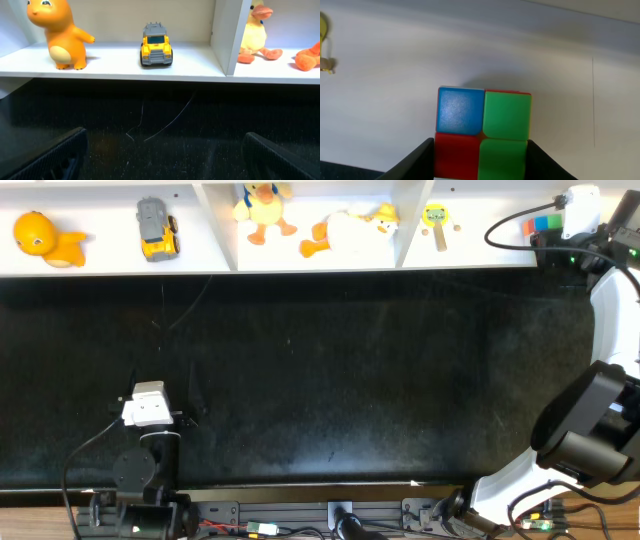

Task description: Store Toys

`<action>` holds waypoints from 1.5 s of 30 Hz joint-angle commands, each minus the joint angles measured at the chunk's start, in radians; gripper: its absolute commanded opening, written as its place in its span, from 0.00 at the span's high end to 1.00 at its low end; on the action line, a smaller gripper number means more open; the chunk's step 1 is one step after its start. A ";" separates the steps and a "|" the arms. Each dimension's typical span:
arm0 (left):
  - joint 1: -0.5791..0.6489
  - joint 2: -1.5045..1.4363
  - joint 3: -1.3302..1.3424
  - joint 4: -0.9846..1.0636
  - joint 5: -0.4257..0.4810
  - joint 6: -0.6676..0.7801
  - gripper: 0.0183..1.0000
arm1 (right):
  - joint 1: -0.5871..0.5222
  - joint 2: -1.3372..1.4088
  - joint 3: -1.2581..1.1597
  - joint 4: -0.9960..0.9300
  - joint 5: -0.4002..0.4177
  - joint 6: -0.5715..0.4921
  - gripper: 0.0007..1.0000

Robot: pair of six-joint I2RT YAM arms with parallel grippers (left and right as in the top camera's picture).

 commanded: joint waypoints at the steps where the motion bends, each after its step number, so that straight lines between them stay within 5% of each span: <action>1: 0.004 -0.009 -0.003 0.000 -0.007 0.012 0.00 | 0.001 0.017 0.033 0.002 -0.010 0.012 0.61; 2: 0.004 -0.009 -0.003 0.000 -0.007 0.012 0.00 | 0.001 0.017 0.033 0.002 -0.010 0.011 0.56; 5: 0.004 -0.009 -0.003 0.000 -0.007 0.012 0.00 | 0.000 0.017 0.033 0.002 -0.009 0.011 0.14; 7: 0.004 -0.009 -0.003 0.000 -0.007 0.012 0.00 | 0.000 0.017 0.033 0.003 -0.010 0.011 0.00; 17: 0.004 -0.009 -0.003 0.000 -0.007 0.012 0.00 | 0.002 -0.037 0.002 0.000 -0.005 0.011 0.00; 28: 0.004 -0.009 -0.003 0.000 -0.007 0.012 0.00 | 0.078 -0.433 -0.481 0.171 0.035 0.013 0.00; 38: 0.004 -0.009 -0.003 0.000 -0.007 0.012 0.00 | 0.348 -0.657 -0.748 0.363 0.219 0.150 0.01; 42: 0.004 -0.009 -0.003 0.000 -0.008 0.012 0.00 | 0.521 -0.781 -0.975 0.591 0.404 0.336 0.00; 45: 0.004 -0.009 -0.003 0.000 -0.007 0.012 0.00 | 0.578 -0.872 -1.079 0.669 0.436 0.425 0.00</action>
